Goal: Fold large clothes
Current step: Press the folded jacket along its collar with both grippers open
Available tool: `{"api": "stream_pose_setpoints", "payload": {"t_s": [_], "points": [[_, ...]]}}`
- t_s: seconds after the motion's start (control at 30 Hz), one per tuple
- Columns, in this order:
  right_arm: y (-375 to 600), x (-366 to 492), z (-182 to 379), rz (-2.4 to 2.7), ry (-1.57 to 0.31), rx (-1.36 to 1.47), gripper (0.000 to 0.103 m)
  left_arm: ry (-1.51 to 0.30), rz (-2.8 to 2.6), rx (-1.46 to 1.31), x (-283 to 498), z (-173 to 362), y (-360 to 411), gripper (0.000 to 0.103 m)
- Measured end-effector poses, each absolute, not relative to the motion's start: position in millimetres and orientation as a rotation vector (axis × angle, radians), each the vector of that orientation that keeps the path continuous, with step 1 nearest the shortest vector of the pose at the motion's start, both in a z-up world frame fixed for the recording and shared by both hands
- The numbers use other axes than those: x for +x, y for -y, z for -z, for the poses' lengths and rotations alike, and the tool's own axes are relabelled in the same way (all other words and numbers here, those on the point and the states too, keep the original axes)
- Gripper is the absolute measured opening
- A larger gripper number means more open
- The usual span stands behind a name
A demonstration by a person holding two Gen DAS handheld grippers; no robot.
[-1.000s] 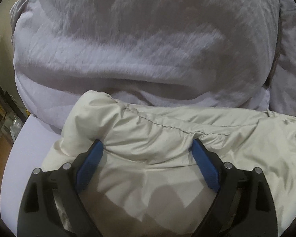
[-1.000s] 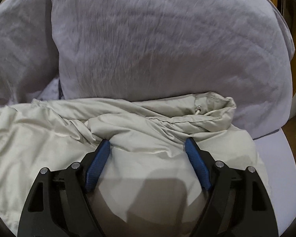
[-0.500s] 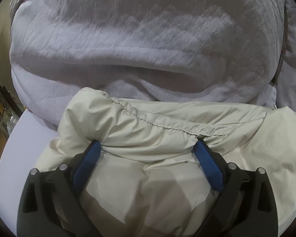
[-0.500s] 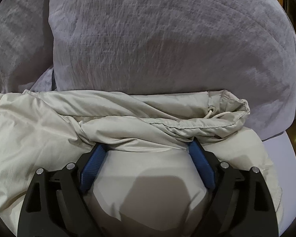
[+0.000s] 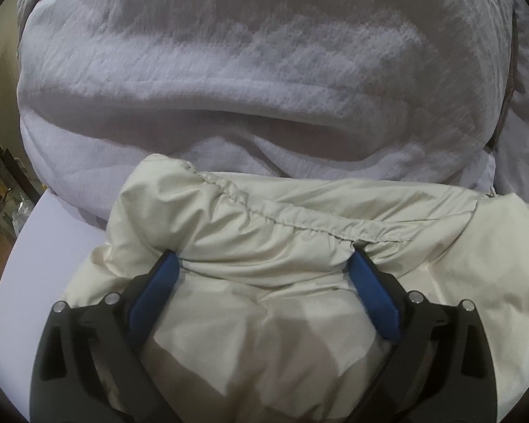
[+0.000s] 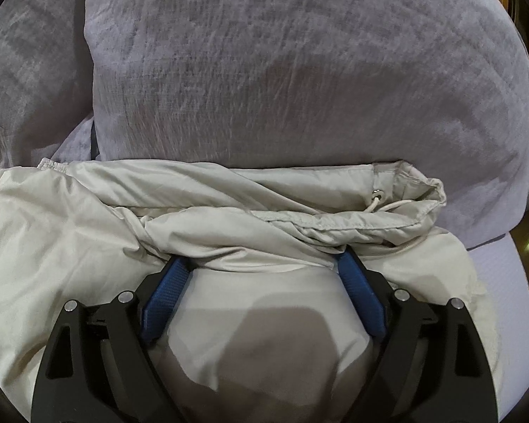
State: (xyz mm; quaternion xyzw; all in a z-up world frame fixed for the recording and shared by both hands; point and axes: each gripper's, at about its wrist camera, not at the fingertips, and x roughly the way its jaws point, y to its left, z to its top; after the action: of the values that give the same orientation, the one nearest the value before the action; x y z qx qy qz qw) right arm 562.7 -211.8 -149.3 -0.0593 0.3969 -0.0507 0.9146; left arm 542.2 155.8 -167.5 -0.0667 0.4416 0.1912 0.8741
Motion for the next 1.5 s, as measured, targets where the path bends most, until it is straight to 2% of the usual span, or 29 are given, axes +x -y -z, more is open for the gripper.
{"api": "stream_pose_setpoints", "payload": {"t_s": [0.27, 0.47, 0.93, 1.5], "points": [[173, 549, 113, -0.003, -0.778, -0.023, 0.088, -0.864, -0.291, -0.225, 526, 131, -133, 0.094], [127, 549, 123, -0.092, -0.785, -0.058, 0.088, -0.877, -0.237, -0.182, 534, 131, -103, 0.094], [112, 584, 174, -0.087, -0.816, -0.058, 0.089, -0.9, -0.292, -0.145, 544, 196, -85, 0.096], [92, 581, 203, -0.081, -0.813, -0.063, 0.091, -0.902, -0.298, -0.146, 552, 231, -78, 0.096]]}}
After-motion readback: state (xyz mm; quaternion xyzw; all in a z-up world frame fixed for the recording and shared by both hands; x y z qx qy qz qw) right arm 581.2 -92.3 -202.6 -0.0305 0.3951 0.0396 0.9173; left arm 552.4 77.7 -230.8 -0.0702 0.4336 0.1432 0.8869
